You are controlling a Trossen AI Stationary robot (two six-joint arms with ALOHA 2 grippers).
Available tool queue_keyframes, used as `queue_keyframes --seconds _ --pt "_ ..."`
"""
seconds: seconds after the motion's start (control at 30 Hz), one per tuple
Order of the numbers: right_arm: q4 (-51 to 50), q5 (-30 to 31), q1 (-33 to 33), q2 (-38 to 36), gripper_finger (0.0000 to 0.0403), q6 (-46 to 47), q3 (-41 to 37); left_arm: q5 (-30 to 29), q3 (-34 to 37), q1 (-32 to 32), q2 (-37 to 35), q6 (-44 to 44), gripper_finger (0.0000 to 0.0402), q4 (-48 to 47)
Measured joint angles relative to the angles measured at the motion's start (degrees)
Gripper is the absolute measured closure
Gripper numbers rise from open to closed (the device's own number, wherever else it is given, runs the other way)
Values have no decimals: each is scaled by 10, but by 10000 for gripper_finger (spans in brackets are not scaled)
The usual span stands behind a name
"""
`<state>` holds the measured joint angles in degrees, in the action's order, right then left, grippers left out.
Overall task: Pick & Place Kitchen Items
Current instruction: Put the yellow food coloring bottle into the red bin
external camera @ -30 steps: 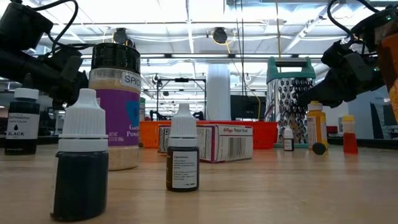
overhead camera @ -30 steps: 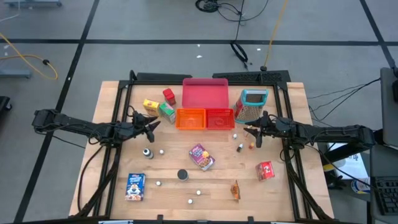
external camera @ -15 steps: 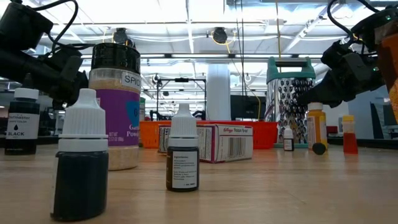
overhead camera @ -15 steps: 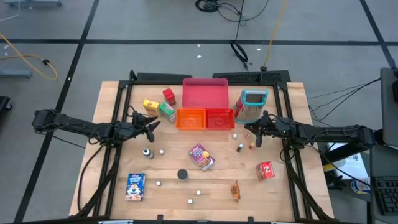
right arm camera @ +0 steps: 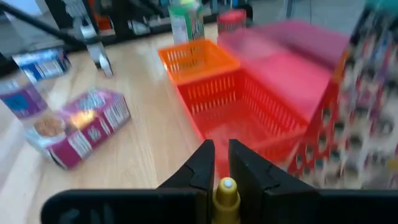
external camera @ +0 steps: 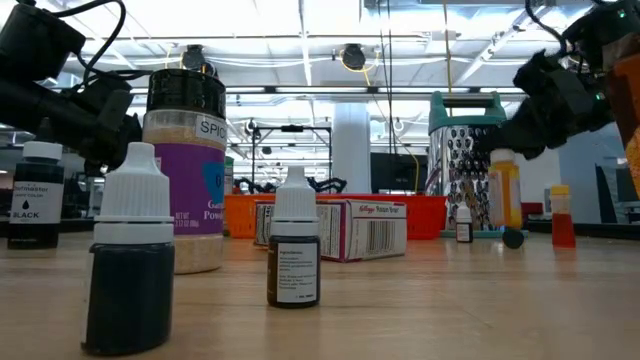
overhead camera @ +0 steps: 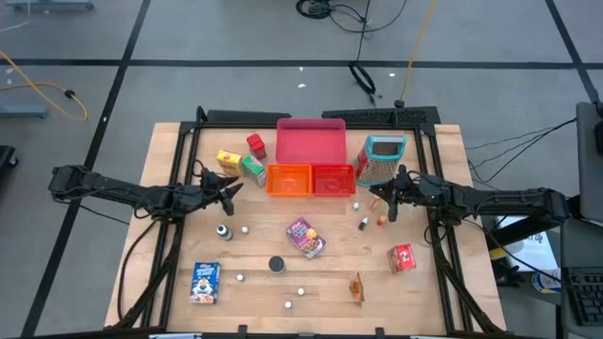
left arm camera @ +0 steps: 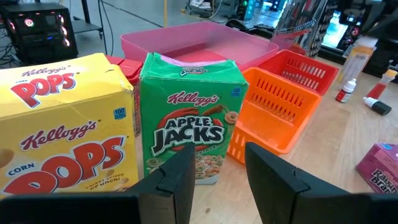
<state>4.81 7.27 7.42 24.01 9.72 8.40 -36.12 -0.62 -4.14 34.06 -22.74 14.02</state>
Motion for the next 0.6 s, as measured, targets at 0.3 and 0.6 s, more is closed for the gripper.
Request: queue_keyframes --seconds 0.3,0.6 --pt "4 2 0 66 376 -16 64 0 0 0 0 1 261 21" --pt "41 4 0 175 376 -50 148 0 0 0 0 12 261 26"
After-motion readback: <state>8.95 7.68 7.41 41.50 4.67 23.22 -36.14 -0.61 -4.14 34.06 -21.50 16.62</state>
